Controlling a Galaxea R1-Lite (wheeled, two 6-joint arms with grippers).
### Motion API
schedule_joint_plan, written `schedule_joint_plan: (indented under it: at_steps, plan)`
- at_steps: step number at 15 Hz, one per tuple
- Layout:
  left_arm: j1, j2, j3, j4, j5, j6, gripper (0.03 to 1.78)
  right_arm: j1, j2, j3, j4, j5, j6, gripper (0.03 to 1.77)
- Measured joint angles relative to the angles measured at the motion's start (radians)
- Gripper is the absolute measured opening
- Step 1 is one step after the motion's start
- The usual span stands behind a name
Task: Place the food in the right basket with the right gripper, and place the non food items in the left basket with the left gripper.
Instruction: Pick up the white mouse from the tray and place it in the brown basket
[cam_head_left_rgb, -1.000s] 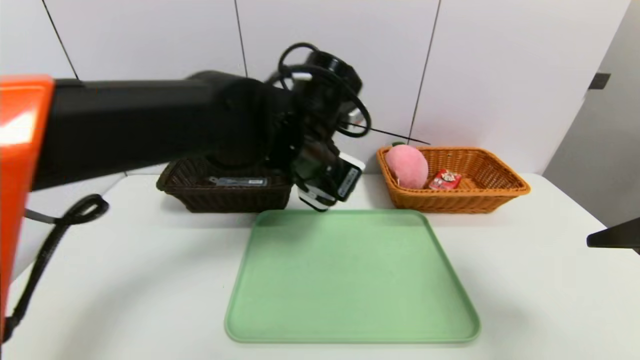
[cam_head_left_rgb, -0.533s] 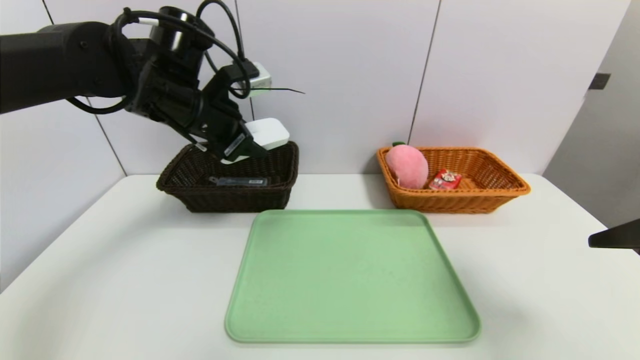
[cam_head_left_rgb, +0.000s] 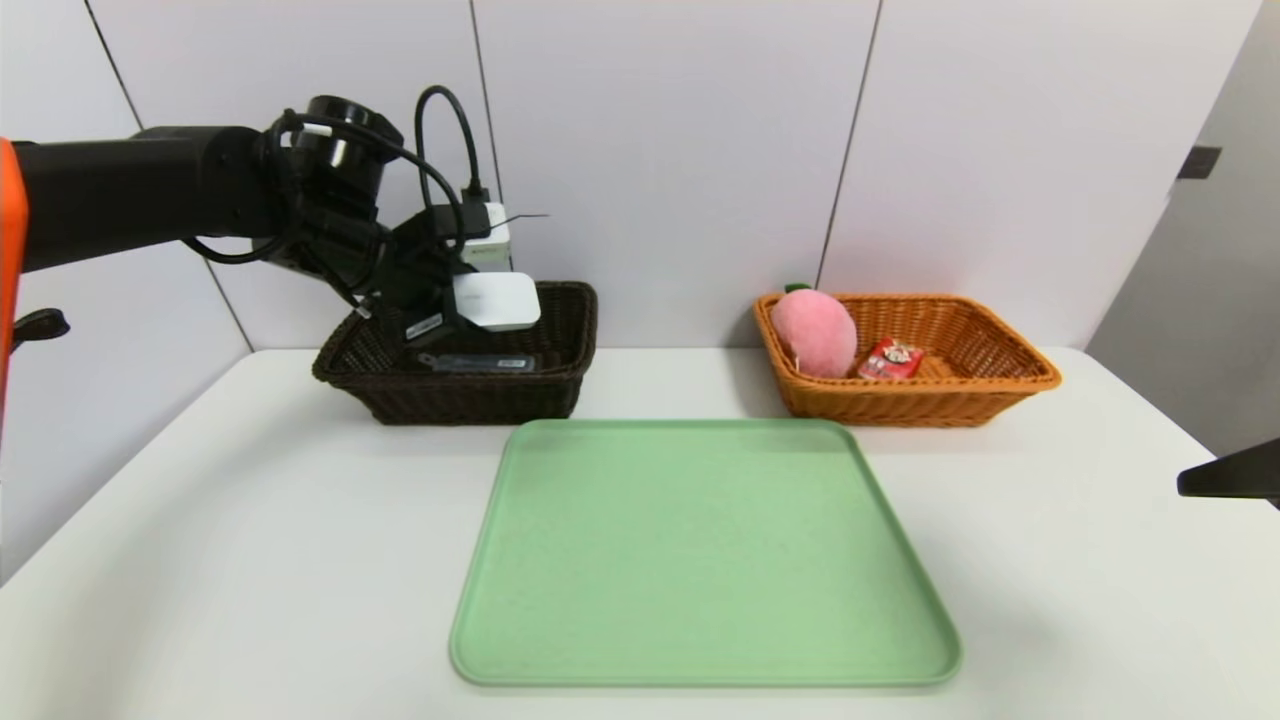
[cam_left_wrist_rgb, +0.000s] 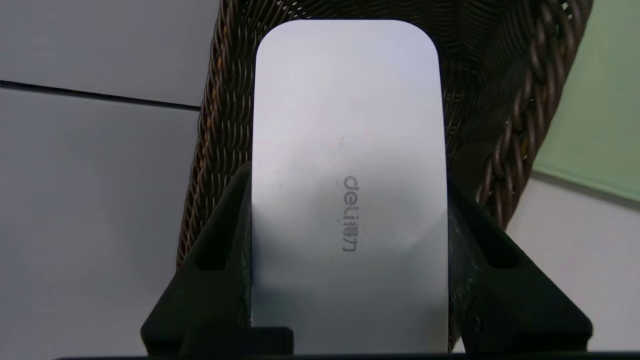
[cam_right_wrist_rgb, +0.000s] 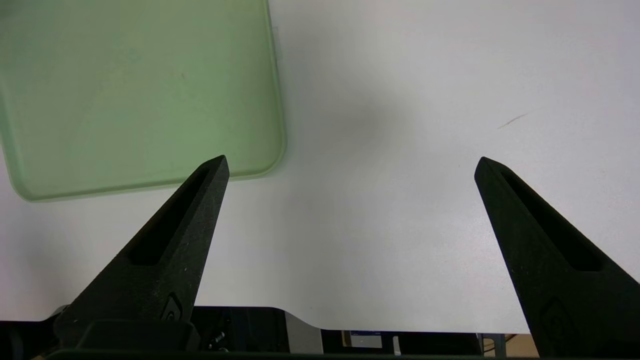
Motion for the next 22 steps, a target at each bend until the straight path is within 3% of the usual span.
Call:
schedule_joint_plan:
  at_steps: [7,12,19,22]
  plan:
    - [0.015,0.11,-0.001,-0.145,0.002,-0.036,1.05,0.0,0.011,0.007,0.0,0.0,0.0,1.7]
    - [0.025,0.148,-0.001,-0.18,0.003,-0.086,1.05,0.0,0.019,0.011,-0.008,0.002,-0.002,1.7]
    - [0.031,0.146,-0.002,-0.209,0.026,-0.154,1.43,0.0,0.018,0.023,-0.049,0.001,0.001,1.7]
    - [0.033,0.111,-0.006,-0.216,0.043,-0.275,1.51,0.0,0.018,0.024,-0.05,0.002,0.002,1.7]
